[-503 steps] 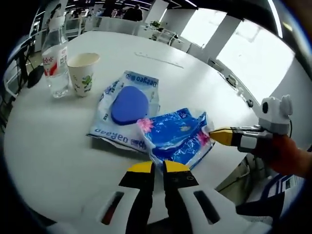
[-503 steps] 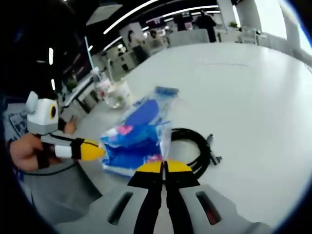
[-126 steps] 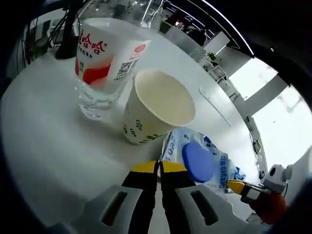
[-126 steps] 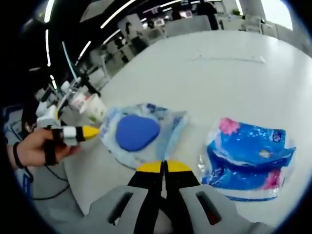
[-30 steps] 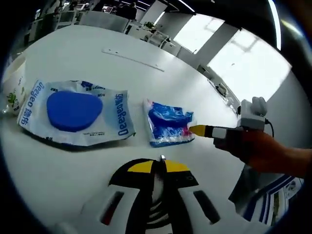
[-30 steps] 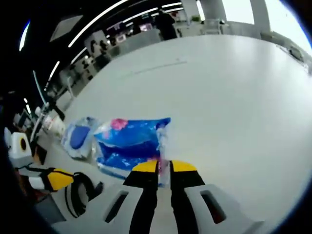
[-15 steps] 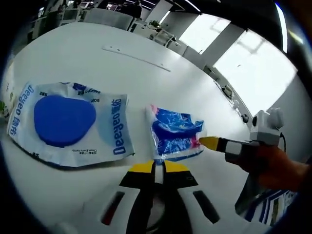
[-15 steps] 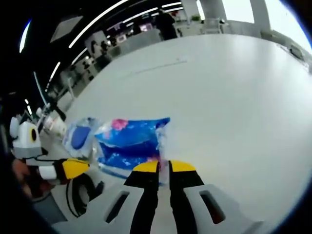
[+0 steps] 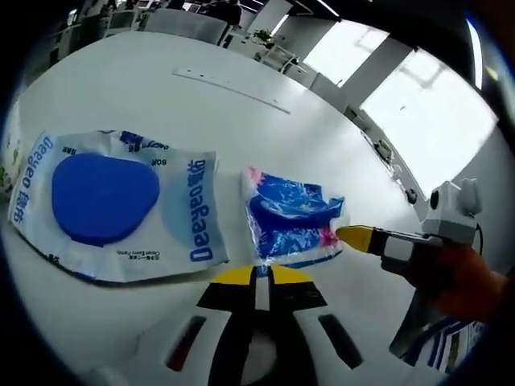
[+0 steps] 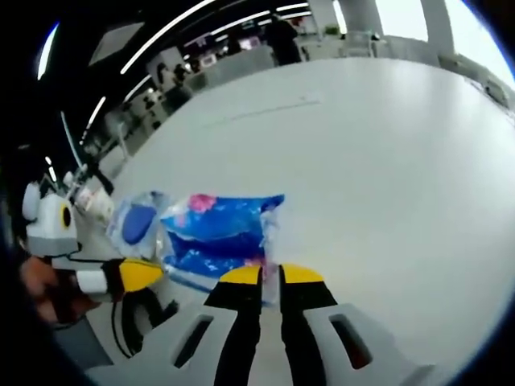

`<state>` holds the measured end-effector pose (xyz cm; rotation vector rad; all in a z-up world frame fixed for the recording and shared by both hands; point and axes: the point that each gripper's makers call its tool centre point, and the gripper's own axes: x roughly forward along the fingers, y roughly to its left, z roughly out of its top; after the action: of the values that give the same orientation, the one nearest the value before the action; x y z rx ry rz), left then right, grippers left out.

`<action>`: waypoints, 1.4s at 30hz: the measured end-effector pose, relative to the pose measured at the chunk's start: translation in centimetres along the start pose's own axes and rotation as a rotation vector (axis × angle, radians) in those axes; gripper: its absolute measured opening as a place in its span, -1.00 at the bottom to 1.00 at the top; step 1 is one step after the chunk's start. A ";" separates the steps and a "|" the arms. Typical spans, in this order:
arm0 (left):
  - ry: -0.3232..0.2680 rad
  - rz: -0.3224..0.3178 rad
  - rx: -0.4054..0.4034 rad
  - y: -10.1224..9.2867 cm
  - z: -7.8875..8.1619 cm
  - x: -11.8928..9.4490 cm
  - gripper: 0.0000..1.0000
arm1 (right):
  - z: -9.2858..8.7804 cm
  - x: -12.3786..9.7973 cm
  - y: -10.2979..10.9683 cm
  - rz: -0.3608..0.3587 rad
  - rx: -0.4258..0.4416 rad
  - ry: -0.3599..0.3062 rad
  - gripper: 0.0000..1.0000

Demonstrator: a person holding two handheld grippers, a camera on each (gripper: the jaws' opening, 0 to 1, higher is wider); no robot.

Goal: Arrange the tabletop items into an orderly group along one side of the table until the central work area is clear of visible clutter.

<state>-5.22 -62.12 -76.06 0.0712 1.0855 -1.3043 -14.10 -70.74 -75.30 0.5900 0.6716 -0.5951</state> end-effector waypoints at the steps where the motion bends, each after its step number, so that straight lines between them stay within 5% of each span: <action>1: 0.000 0.000 0.000 0.0 0.0 0.0 -0.96 | 0.0 0.0 0.0 -0.002 0.003 0.000 -0.89; 9: -0.006 -0.005 -0.014 -0.2 0.3 -0.4 -0.98 | 0.2 -0.2 -0.2 -0.001 0.004 -0.008 -0.86; 14: 0.016 -0.021 0.014 -0.5 -0.1 -1.1 -0.92 | -0.5 -0.9 -0.2 -0.019 -0.087 0.011 -0.79; 22: 0.008 -0.037 0.069 -0.4 0.1 -2.9 -0.88 | -1.5 -1.6 0.3 -0.018 -0.087 0.013 -0.76; 35: -0.012 -0.037 0.125 2.2 0.6 -6.3 -0.79 | -3.1 -2.7 4.5 0.054 -0.113 0.010 -0.72; 42: 0.010 -0.019 0.141 3.8 -1.3 -7.7 -0.74 | -4.2 -2.6 7.2 0.094 -0.138 0.017 -0.69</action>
<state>-1.99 -54.47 -73.57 0.1733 1.0039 -1.3974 -12.64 -62.26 -73.96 0.4952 0.6915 -0.4528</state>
